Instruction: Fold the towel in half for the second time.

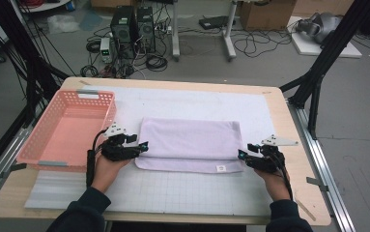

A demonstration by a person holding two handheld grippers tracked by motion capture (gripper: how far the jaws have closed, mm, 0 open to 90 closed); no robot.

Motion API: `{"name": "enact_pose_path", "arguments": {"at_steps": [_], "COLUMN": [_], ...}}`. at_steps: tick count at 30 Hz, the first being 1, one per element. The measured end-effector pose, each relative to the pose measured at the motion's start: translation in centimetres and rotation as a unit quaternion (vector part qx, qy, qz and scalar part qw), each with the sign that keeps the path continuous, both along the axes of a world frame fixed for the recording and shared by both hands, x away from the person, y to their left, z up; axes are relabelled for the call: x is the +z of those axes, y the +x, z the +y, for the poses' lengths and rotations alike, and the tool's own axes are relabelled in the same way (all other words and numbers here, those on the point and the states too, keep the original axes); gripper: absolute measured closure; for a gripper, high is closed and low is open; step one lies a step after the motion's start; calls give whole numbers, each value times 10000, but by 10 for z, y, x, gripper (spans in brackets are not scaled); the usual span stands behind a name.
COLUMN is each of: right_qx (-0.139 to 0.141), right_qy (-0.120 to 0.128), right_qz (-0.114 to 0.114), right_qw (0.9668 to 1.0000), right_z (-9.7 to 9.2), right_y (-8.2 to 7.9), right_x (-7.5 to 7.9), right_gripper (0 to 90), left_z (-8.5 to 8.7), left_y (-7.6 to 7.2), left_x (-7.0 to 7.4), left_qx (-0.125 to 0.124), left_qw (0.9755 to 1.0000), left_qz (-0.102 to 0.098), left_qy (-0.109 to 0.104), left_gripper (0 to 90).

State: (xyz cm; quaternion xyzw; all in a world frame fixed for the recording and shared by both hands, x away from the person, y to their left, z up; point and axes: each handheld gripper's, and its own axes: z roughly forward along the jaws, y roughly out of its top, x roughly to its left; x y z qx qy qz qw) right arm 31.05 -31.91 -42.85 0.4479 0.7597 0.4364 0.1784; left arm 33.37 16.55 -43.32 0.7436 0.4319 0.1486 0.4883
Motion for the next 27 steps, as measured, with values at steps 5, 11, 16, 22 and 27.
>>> {"name": "enact_pose_path", "arguments": {"at_steps": [5, 11, 16, 22, 27], "right_qx": [-45, -98, -108, -98, -164], "right_qy": [56, 45, 16, -8, 56], "right_qz": [-20, -62, -22, -14, 1], "right_qw": [10000, 9999, 9999, 10000, 9998], "right_z": [0, -2, -4, -5, -8], "right_y": [-5, -7, -6, -6, -6], "right_x": [-1, -1, -3, -4, -3], "right_gripper": [465, 458, 458, 458, 477], "left_z": [4, 4, -1, -4, -2], "left_y": [-6, -9, -9, -12, -13], "left_x": [-7, -11, -14, -13, -10], "left_qx": [164, 95, -9, -69, -105], "left_qw": [9998, 9996, 9992, 9989, 9994], "left_qz": [122, 257, 342, 177, 106], "left_qy": [39, 44, 202, 439, 320], "left_gripper": [440, 554, 651, 801, 836]}}
